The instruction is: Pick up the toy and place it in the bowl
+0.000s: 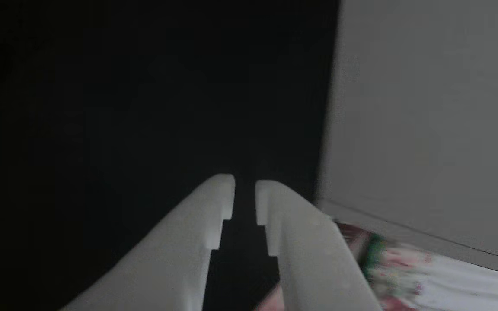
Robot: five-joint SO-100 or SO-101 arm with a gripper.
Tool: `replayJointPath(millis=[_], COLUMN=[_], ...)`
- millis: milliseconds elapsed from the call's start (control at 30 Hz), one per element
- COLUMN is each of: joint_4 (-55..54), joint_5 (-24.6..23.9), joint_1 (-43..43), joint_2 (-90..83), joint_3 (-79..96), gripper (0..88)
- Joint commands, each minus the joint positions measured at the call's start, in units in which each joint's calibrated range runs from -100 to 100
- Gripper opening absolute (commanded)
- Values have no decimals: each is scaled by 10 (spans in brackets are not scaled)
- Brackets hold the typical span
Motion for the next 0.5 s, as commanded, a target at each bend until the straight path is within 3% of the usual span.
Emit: replayJointPath(millis=[0, 467], joint_4=[59, 70], joint_5=[5, 5], joint_1=[7, 5], joint_2=[-7, -8], joint_3=[9, 9], gripper=[30, 26])
